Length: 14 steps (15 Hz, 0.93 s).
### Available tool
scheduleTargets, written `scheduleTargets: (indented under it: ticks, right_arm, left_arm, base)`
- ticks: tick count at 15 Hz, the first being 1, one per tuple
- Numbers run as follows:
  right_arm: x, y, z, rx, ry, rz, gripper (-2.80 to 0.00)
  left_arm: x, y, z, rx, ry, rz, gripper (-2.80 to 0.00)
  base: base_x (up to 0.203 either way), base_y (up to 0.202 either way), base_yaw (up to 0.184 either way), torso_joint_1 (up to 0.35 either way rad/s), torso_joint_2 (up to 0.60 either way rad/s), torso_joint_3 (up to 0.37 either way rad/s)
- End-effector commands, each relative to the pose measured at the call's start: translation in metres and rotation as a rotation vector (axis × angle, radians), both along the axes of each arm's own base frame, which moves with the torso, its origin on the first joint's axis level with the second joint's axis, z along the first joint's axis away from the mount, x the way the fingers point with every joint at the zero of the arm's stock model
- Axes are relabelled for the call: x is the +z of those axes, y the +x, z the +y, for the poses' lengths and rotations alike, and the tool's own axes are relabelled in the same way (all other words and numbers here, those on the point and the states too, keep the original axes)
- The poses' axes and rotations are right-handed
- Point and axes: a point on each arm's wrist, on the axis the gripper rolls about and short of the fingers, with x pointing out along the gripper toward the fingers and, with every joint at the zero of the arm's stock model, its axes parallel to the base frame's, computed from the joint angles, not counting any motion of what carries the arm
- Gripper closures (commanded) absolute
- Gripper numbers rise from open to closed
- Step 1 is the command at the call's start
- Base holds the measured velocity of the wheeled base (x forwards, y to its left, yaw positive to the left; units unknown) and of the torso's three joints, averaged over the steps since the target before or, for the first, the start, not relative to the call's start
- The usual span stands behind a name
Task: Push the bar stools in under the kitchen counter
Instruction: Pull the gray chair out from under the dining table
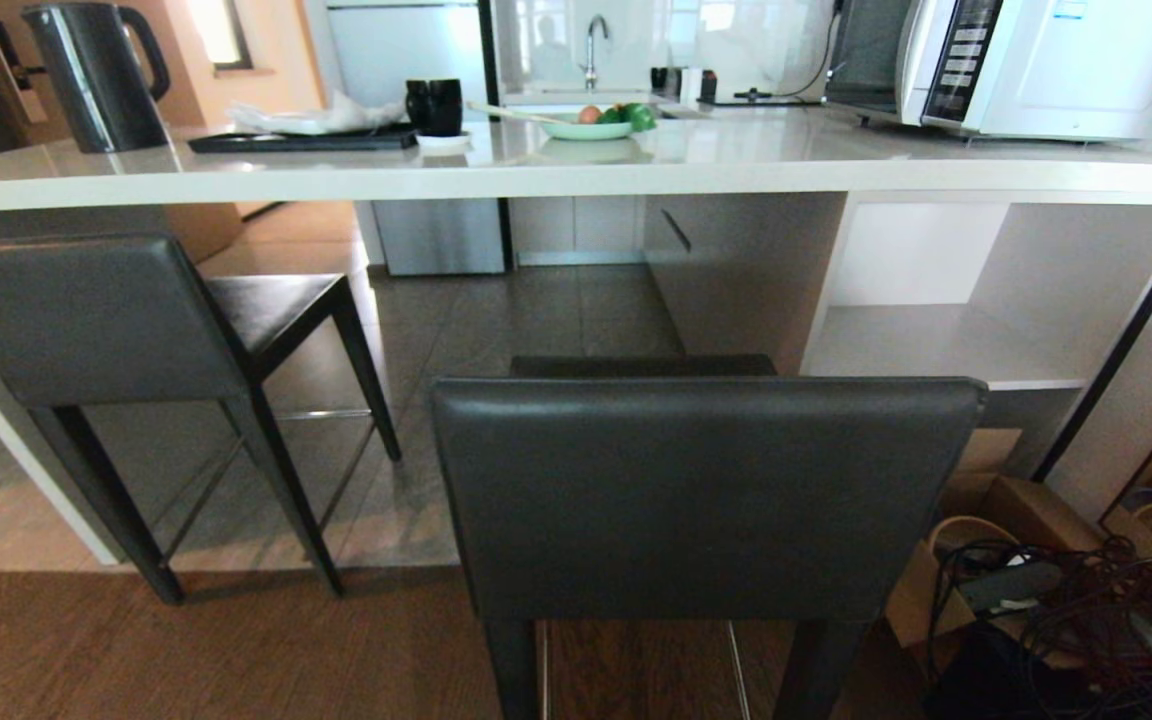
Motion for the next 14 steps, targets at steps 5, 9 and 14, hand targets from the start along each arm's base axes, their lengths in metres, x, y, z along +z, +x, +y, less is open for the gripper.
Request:
scheduleTargets:
  ticks: [5,9,14]
  right_arm:
    - [-0.076,0.022,-0.002,-0.090,-0.053,0.127,-2.80]
    - [-0.083,0.022,-0.003,-0.137,-0.055,0.203,-2.80]
    - [-0.084,0.022,-0.004,-0.164,-0.035,0.209,-2.80]
  left_arm:
    - [-0.005,0.000,0.002,0.066,-0.038,0.076,-2.80]
    - [-0.006,0.000,0.002,0.071,-0.038,0.077,-2.80]
    - [-0.005,0.000,0.002,0.071,-0.045,0.075,-2.80]
  base:
    - [0.000,0.000,0.000,0.000,0.00,0.000]
    - [0.000,0.000,0.000,0.000,0.00,0.000]
    - [0.000,0.000,0.000,0.000,0.00,0.000]
